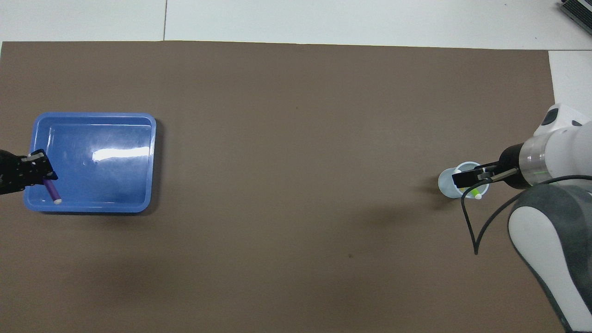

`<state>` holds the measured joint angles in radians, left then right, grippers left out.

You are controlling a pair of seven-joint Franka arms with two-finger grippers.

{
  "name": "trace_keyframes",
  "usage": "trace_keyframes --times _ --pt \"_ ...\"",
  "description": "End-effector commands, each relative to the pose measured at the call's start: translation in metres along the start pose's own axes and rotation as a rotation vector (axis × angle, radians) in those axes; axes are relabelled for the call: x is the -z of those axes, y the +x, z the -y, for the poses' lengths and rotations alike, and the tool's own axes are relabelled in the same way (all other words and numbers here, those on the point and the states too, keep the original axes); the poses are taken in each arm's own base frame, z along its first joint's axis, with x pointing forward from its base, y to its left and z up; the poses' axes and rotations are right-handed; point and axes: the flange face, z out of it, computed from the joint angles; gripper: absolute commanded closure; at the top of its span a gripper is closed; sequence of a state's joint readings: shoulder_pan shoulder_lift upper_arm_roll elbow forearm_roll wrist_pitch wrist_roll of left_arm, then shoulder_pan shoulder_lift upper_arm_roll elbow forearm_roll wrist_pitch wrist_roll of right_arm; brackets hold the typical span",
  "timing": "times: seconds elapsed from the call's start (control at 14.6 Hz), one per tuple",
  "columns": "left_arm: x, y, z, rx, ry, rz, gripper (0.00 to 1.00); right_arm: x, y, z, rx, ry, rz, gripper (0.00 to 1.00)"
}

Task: Right arm passes pens to left for tray arrangement
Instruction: 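Lower the pen into the tray and open the left gripper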

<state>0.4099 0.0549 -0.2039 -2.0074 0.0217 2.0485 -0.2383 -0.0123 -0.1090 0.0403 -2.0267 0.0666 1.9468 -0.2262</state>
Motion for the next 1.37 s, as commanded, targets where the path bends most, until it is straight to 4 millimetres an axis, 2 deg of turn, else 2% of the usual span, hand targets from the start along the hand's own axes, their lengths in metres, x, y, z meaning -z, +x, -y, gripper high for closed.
trace_keyframes --times 0.0,0.07,0.21,0.34,0.41,0.55,0.96,1.3 --pt "-0.005 0.037 0.012 -0.118 0.018 -0.027 1.0 -0.015 0.002 -0.009 0.019 -0.017 0.002 0.0" --pt "-0.019 0.053 0.026 -0.159 0.011 -0.027 1.0 -0.019 0.004 -0.01 0.019 -0.019 0.001 0.0" --pt "-0.04 0.077 0.03 -0.345 0.014 -0.054 1.0 -0.029 0.008 -0.011 0.025 -0.029 0.003 0.0" --pt "-0.07 0.1 0.031 -0.389 0.032 -0.052 1.0 -0.04 0.012 -0.014 0.022 -0.029 0.006 0.0" --pt "-0.08 0.105 0.03 -0.393 0.032 -0.053 1.0 -0.045 0.013 -0.016 0.02 -0.028 0.008 0.0" --pt "-0.098 0.102 0.028 -0.398 0.024 -0.066 1.0 -0.057 0.015 -0.017 0.019 -0.029 0.006 0.0" --pt "-0.114 0.093 0.025 -0.407 0.018 -0.068 1.0 -0.075 0.019 -0.022 0.022 -0.049 0.017 0.0" --pt "-0.121 0.084 0.02 -0.426 0.019 -0.042 1.0 -0.096 0.011 -0.03 0.036 -0.088 0.041 0.02"
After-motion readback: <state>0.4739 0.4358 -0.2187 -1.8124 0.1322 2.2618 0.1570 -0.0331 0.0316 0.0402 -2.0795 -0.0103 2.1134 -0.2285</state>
